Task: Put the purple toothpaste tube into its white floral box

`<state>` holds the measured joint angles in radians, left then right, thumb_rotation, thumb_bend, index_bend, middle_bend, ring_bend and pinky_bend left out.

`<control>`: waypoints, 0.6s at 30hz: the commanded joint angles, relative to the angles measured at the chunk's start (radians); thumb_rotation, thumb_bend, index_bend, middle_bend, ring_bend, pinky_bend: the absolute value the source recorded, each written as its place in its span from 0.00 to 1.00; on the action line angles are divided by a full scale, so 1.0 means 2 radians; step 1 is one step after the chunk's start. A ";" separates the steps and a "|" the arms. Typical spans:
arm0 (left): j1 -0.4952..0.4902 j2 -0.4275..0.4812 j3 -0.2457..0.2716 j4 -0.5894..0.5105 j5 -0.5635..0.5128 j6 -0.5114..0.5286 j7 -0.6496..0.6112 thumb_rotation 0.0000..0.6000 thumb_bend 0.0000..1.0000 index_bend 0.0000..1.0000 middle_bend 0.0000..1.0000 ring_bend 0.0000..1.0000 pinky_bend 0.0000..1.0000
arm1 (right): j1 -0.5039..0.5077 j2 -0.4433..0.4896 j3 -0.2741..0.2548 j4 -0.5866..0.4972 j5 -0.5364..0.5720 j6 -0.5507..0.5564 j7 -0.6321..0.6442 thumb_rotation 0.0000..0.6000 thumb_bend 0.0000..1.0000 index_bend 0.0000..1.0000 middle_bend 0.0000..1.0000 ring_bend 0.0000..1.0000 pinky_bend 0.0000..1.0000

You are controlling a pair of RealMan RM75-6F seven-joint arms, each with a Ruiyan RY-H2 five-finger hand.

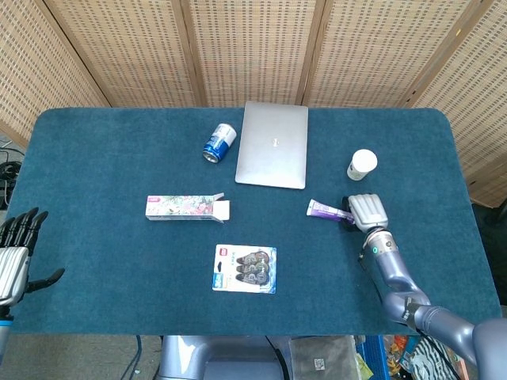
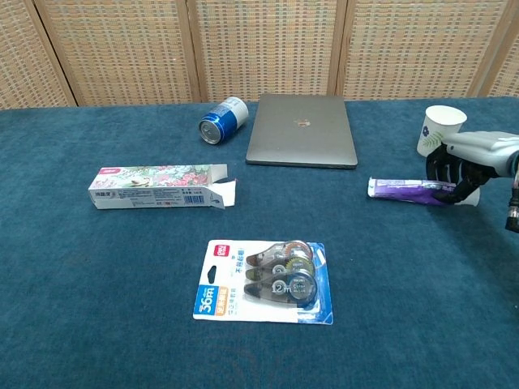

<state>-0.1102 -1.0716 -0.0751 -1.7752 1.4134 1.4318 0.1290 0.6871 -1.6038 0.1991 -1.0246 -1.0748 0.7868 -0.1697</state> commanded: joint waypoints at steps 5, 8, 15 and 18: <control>-0.046 0.017 -0.026 0.011 -0.016 -0.054 -0.007 1.00 0.19 0.00 0.00 0.00 0.00 | -0.026 0.059 -0.006 -0.074 -0.068 0.051 0.070 1.00 0.59 0.61 0.61 0.46 0.37; -0.082 0.019 -0.038 0.023 -0.014 -0.098 -0.015 1.00 0.19 0.00 0.00 0.00 0.00 | -0.038 0.084 -0.014 -0.103 -0.096 0.076 0.082 1.00 0.59 0.61 0.61 0.46 0.37; -0.186 -0.035 -0.045 0.107 0.015 -0.224 -0.062 1.00 0.19 0.00 0.00 0.00 0.00 | -0.065 0.142 -0.034 -0.171 -0.143 0.129 0.079 1.00 0.59 0.61 0.61 0.46 0.37; -0.217 -0.071 -0.046 0.150 0.004 -0.261 -0.055 1.00 0.19 0.00 0.00 0.00 0.00 | -0.072 0.155 -0.039 -0.189 -0.150 0.139 0.071 1.00 0.59 0.61 0.61 0.46 0.37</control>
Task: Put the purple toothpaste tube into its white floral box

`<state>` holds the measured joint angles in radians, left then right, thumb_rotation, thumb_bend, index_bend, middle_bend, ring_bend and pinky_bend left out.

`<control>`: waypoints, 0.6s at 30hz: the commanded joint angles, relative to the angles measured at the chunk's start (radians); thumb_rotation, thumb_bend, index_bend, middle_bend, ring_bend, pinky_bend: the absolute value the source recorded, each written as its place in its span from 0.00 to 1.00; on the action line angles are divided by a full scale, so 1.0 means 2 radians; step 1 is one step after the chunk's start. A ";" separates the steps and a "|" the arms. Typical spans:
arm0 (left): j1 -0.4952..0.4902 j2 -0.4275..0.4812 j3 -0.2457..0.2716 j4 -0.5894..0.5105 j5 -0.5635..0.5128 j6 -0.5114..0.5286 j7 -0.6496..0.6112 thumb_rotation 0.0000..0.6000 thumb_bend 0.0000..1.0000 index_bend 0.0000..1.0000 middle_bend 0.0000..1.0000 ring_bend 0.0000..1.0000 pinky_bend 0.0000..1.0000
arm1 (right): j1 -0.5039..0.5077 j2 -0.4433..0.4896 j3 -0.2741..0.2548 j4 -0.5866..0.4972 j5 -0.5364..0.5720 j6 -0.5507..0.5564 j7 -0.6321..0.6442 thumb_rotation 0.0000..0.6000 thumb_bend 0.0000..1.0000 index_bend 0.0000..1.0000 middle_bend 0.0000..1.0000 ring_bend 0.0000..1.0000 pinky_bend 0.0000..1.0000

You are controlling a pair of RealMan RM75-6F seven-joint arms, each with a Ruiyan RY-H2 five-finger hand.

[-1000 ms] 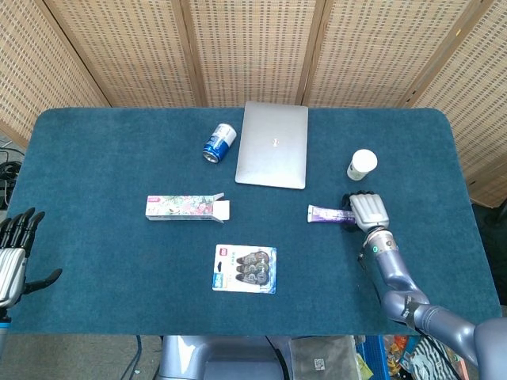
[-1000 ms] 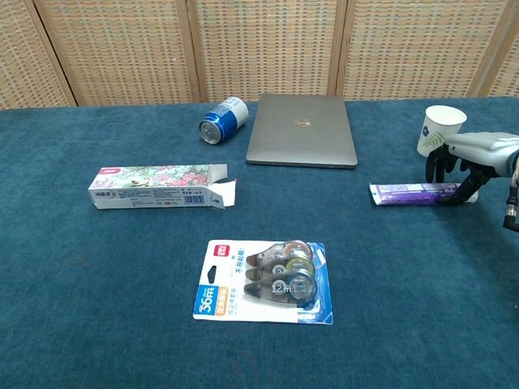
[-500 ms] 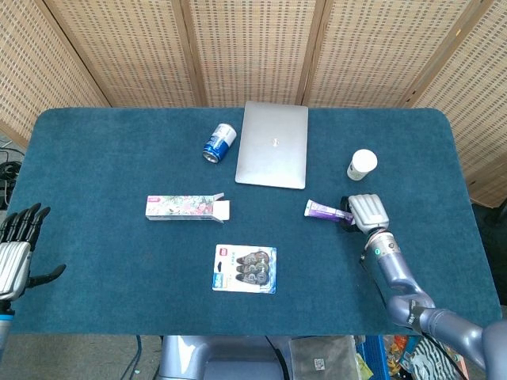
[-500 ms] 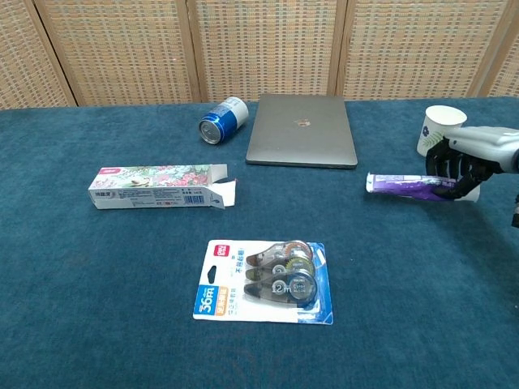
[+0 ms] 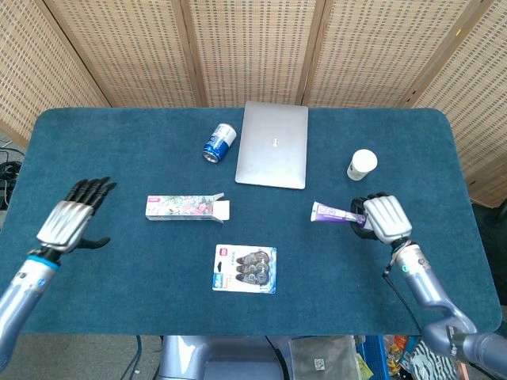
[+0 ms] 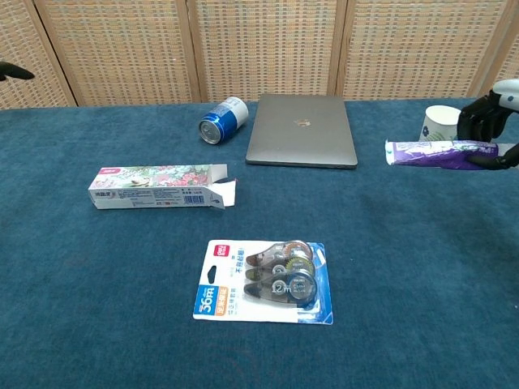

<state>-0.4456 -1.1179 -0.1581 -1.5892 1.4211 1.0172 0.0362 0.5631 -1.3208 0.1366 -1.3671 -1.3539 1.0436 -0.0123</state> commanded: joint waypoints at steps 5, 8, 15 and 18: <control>-0.101 -0.115 -0.015 0.124 -0.037 -0.116 -0.006 1.00 0.20 0.00 0.00 0.00 0.00 | -0.018 0.028 -0.013 -0.035 -0.018 0.023 -0.023 1.00 0.59 0.61 0.61 0.46 0.37; -0.126 -0.150 -0.019 0.164 -0.048 -0.137 -0.002 1.00 0.20 0.00 0.00 0.00 0.00 | -0.021 0.031 -0.015 -0.039 -0.022 0.029 -0.029 1.00 0.59 0.61 0.61 0.46 0.37; -0.165 -0.206 -0.019 0.225 -0.085 -0.179 0.021 1.00 0.20 0.00 0.00 0.00 0.00 | -0.023 0.039 -0.014 -0.040 -0.022 0.029 -0.028 1.00 0.59 0.61 0.61 0.46 0.37; -0.175 -0.221 -0.020 0.244 -0.100 -0.192 0.027 1.00 0.20 0.00 0.00 0.00 0.09 | -0.024 0.042 -0.013 -0.040 -0.023 0.029 -0.026 1.00 0.59 0.61 0.61 0.46 0.37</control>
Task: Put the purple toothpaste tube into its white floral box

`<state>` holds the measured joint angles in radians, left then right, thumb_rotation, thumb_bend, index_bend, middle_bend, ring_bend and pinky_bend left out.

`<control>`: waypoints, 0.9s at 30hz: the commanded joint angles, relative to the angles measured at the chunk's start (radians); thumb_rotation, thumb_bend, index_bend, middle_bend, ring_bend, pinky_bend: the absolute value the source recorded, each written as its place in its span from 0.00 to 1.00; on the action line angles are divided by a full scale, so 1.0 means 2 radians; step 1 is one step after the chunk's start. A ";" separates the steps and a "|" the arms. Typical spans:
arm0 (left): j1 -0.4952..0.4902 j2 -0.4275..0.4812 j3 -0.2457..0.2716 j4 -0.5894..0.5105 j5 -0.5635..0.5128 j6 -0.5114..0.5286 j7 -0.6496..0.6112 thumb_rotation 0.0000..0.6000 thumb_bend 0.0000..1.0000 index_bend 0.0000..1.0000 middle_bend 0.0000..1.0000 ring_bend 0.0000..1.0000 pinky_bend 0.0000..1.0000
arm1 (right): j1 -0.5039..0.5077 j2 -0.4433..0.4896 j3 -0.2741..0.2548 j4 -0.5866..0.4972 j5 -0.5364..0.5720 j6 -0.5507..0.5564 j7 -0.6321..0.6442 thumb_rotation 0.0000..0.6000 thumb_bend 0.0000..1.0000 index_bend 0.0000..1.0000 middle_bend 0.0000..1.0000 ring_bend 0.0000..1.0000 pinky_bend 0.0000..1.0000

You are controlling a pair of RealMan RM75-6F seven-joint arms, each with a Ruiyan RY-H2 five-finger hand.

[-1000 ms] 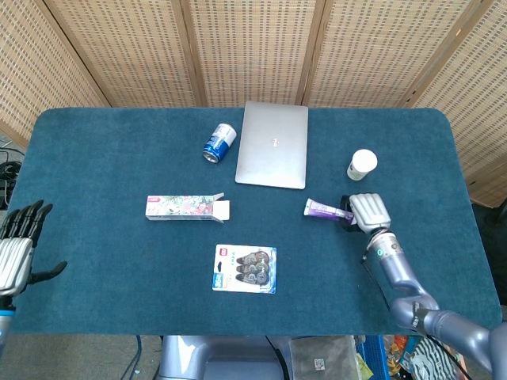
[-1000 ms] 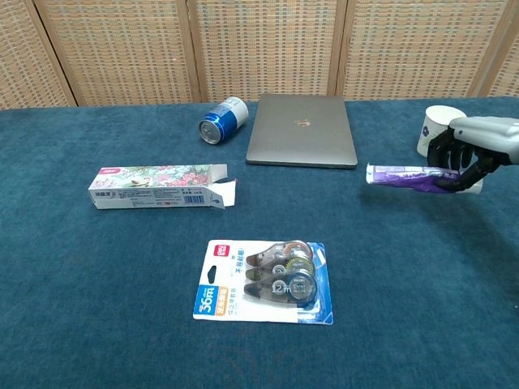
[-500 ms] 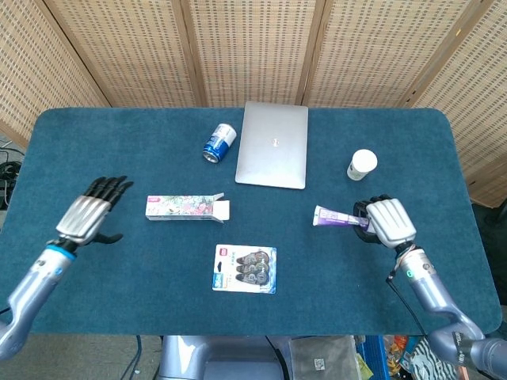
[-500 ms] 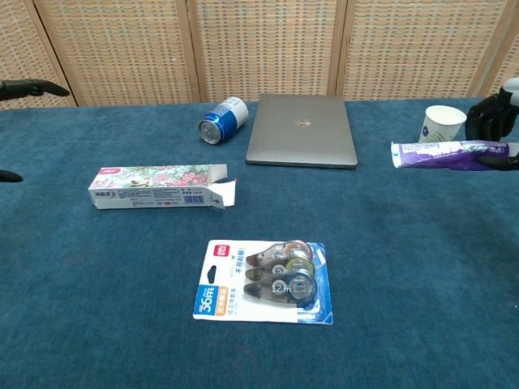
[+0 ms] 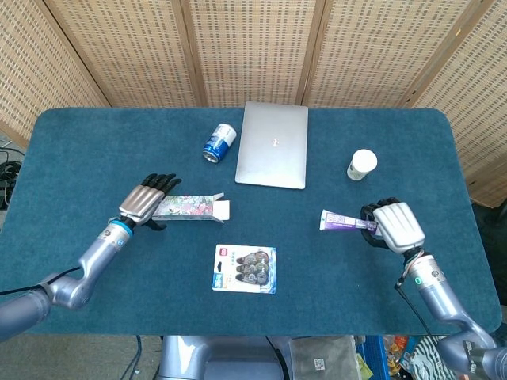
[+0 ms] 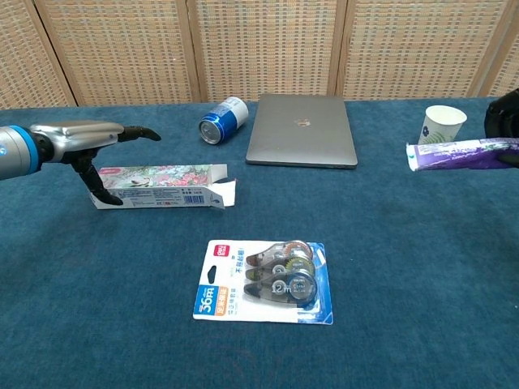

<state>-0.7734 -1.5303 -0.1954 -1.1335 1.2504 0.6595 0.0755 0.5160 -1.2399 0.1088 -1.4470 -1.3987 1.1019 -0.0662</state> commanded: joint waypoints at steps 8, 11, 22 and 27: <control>-0.021 -0.065 -0.005 0.071 -0.015 0.019 -0.009 1.00 0.26 0.34 0.46 0.44 0.50 | -0.004 0.020 0.001 -0.008 -0.006 0.005 0.003 1.00 0.59 0.61 0.61 0.46 0.37; -0.020 -0.065 -0.005 0.070 -0.003 0.029 -0.033 1.00 0.29 0.41 0.51 0.49 0.54 | -0.004 0.028 0.002 -0.017 -0.009 0.009 0.000 1.00 0.59 0.61 0.61 0.46 0.37; -0.031 -0.077 -0.022 0.069 0.117 0.170 -0.296 1.00 0.31 0.46 0.53 0.50 0.54 | 0.002 0.128 0.032 -0.132 -0.030 0.041 -0.070 1.00 0.59 0.61 0.60 0.46 0.37; -0.068 -0.116 -0.025 0.097 0.138 0.179 -0.350 1.00 0.31 0.48 0.53 0.50 0.54 | 0.021 0.189 0.066 -0.217 -0.014 0.036 -0.133 1.00 0.59 0.61 0.60 0.46 0.37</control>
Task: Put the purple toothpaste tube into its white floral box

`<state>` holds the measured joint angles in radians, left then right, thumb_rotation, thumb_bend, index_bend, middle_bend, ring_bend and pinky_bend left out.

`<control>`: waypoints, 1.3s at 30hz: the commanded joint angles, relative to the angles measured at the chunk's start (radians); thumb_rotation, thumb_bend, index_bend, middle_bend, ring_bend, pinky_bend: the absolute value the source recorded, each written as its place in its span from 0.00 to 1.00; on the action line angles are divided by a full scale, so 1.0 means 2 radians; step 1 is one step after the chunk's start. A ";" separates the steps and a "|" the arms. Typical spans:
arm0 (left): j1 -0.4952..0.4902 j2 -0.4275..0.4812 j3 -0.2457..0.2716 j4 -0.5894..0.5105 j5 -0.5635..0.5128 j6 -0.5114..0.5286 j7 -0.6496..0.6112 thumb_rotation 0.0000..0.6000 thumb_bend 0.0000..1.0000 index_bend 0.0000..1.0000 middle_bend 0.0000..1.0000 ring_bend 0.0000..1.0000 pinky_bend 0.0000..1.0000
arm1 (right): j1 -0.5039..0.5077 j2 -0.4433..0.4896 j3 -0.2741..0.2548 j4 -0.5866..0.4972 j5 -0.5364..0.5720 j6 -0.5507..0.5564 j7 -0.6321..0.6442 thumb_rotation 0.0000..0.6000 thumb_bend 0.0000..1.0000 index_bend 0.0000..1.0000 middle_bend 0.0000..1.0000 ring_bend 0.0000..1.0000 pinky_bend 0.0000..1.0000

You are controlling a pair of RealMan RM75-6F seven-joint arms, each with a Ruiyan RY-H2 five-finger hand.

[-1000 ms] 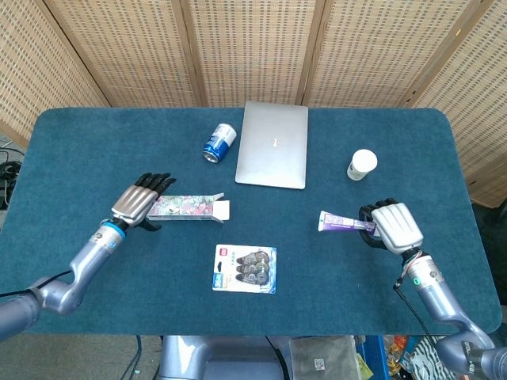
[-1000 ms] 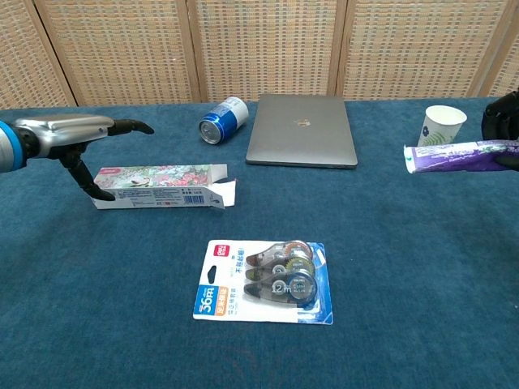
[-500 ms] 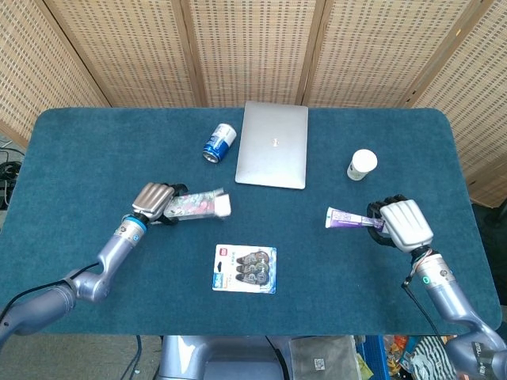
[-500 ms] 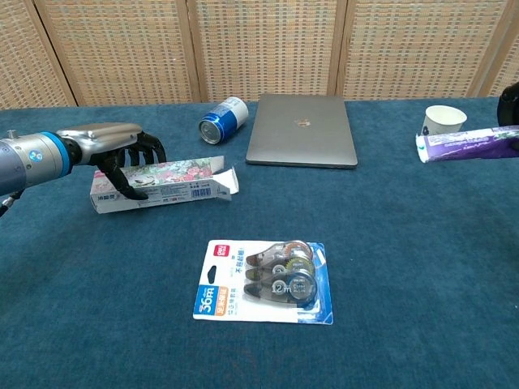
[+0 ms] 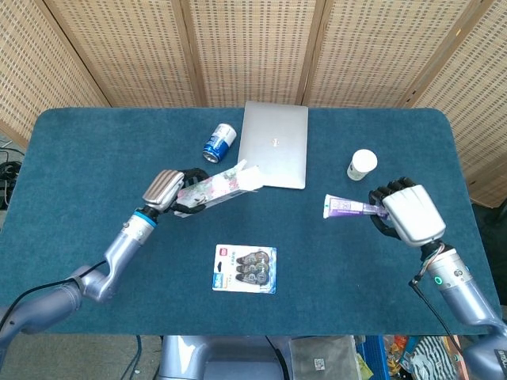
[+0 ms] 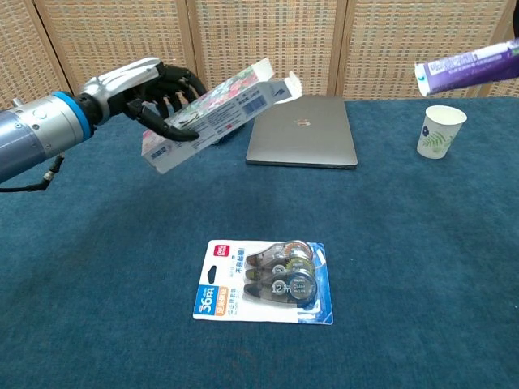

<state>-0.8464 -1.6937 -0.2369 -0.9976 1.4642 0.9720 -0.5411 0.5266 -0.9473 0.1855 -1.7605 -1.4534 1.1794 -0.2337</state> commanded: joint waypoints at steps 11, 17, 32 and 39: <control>-0.087 -0.113 -0.010 0.105 0.044 0.051 -0.058 1.00 0.31 0.50 0.54 0.50 0.54 | 0.063 0.086 0.070 -0.140 0.110 -0.039 -0.165 1.00 0.59 0.61 0.61 0.46 0.37; -0.102 -0.128 -0.010 0.118 0.047 0.068 -0.069 1.00 0.31 0.50 0.54 0.50 0.54 | 0.083 0.079 0.068 -0.136 0.143 -0.052 -0.200 1.00 0.59 0.61 0.61 0.46 0.37; -0.104 -0.134 -0.010 0.137 0.034 0.092 -0.076 1.00 0.31 0.51 0.54 0.50 0.54 | 0.082 0.094 0.054 -0.145 0.134 -0.047 -0.216 1.00 0.60 0.61 0.61 0.46 0.37; -0.108 -0.134 -0.006 0.135 0.033 0.096 -0.076 1.00 0.31 0.51 0.54 0.50 0.54 | 0.090 0.091 0.047 -0.153 0.137 -0.050 -0.237 1.00 0.60 0.61 0.61 0.46 0.37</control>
<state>-1.0619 -1.9617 -0.2501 -0.7284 1.5303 1.1636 -0.6950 0.7035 -0.7642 0.2812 -2.0641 -1.1823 1.0806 -0.7032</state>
